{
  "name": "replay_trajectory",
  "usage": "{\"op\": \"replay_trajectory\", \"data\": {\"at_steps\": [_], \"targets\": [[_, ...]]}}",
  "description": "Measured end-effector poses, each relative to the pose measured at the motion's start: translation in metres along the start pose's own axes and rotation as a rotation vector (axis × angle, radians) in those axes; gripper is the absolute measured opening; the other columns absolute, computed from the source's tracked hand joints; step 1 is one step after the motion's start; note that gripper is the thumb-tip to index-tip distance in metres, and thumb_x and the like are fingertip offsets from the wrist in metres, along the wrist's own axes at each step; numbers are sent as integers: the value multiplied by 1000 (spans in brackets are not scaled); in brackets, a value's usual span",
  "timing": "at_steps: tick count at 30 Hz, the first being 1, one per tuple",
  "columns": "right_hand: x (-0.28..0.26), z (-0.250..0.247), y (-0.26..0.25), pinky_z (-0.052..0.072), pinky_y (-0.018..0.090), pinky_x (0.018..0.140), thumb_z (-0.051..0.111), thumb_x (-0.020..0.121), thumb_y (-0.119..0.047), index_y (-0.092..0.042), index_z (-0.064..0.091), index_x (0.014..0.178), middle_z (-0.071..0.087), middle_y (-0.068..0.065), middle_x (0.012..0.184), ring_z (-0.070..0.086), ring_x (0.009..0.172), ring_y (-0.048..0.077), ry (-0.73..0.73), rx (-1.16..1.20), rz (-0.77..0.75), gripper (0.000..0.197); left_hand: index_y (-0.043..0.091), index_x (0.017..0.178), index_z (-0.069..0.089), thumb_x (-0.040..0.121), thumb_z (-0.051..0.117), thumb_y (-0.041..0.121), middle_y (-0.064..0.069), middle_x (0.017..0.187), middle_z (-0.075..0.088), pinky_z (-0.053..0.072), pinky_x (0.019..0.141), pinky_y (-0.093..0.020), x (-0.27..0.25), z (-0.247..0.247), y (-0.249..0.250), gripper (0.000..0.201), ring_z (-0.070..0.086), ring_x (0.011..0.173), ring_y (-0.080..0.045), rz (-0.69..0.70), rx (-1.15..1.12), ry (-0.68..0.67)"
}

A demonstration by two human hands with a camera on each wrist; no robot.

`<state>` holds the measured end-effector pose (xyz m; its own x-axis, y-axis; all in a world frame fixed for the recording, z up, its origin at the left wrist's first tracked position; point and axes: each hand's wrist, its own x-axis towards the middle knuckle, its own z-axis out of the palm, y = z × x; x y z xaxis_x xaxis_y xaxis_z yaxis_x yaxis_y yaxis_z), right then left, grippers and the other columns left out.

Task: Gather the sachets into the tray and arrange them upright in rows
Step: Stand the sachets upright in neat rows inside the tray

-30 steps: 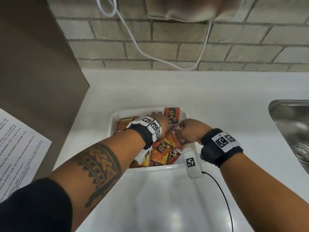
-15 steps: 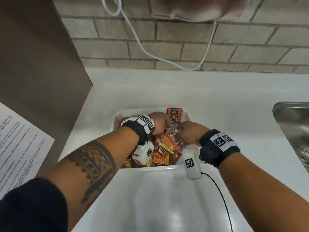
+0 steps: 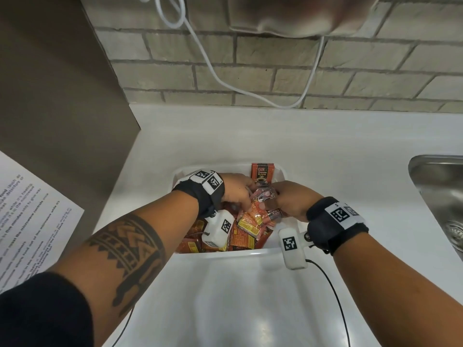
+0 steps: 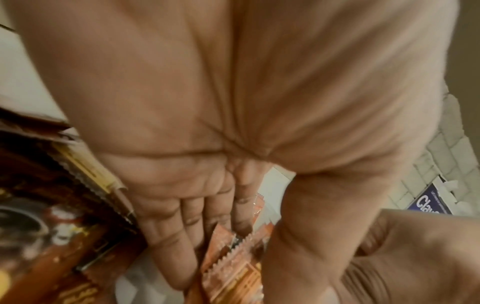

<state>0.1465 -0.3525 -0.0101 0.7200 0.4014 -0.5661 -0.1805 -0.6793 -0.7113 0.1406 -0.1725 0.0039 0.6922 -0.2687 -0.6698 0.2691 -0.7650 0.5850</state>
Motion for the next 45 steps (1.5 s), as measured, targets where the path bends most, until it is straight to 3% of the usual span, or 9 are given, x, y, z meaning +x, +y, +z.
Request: {"op": "replay_trajectory", "data": {"at_steps": [4, 8, 11, 18, 21, 25, 29, 38, 45], "targets": [[-6, -7, -3, 56, 52, 94, 78, 85, -18, -11, 69, 109, 77, 7, 103, 72, 98, 31, 12, 84, -17, 27, 17, 129, 51, 80, 81, 6, -16, 117, 70, 56, 87, -42, -4, -1, -4, 59, 65, 90, -26, 24, -24, -3], [-15, -23, -10, 60, 40, 81, 75, 87, -8, -5, 66, 109, 75, 14, 106, 72, 100, 33, 38, 219, -24, 24, 13, 127, 56, 84, 68, -1, -10, 112, 69, 54, 76, -34, -14, -8, -9, 47, 67, 96, -26, 34, -34, 26], [-21, -35, -20, 59, 43, 89, 75, 86, -4, -2, 63, 109, 73, 19, 111, 71, 103, 34, 60, 322, -62, 25, 15, 115, 57, 86, 53, -11, -13, 114, 66, 54, 77, -32, -20, -17, -11, 40, 65, 105, -32, 75, -340, 35], [-21, -31, -48, 58, 36, 88, 62, 93, -5, 9, 55, 132, 63, 27, 128, 64, 117, 38, -29, 688, -328, 43, 14, 132, 58, 83, 67, 40, -18, 122, 62, 54, 90, -52, -33, -30, -5, 57, 61, 110, -37, 272, -951, -42], [-19, -20, -56, 55, 46, 95, 72, 86, -15, 8, 56, 131, 61, 32, 128, 62, 117, 45, 29, 693, -373, 53, 9, 143, 51, 90, 63, 38, -22, 128, 62, 53, 91, -62, -31, -21, -10, 62, 56, 125, -48, 292, -1135, -137], [-18, -4, -58, 57, 49, 90, 73, 87, -14, 2, 57, 130, 68, 22, 122, 68, 111, 39, 137, 685, -350, 48, 1, 133, 55, 95, 55, 19, -28, 120, 64, 59, 83, -55, -33, -12, -7, 42, 63, 112, -50, 383, -1310, -141], [-19, 2, -59, 61, 33, 68, 73, 89, -9, -3, 56, 123, 69, 12, 113, 75, 89, 22, 323, 637, -318, 39, 6, 117, 60, 95, 47, 10, -20, 97, 75, 63, 70, -44, -38, -6, -7, 25, 74, 83, -42, 451, -1371, -67], [-24, -9, -60, 51, 36, 74, 74, 85, -1, -19, 61, 122, 74, 7, 105, 72, 90, 26, 374, 824, -269, 43, 17, 130, 59, 96, 36, -1, -23, 109, 70, 60, 63, -36, -42, -17, -27, 45, 71, 90, -43, 473, -1318, 99], [-25, 0, -72, 58, 33, 67, 62, 92, 3, -6, 66, 110, 69, 9, 90, 72, 72, 18, 266, 1007, -307, 21, 19, 126, 59, 96, 43, -9, -20, 109, 70, 60, 63, -38, -44, -15, -30, 44, 72, 90, -39, 499, -1238, 132]]}}
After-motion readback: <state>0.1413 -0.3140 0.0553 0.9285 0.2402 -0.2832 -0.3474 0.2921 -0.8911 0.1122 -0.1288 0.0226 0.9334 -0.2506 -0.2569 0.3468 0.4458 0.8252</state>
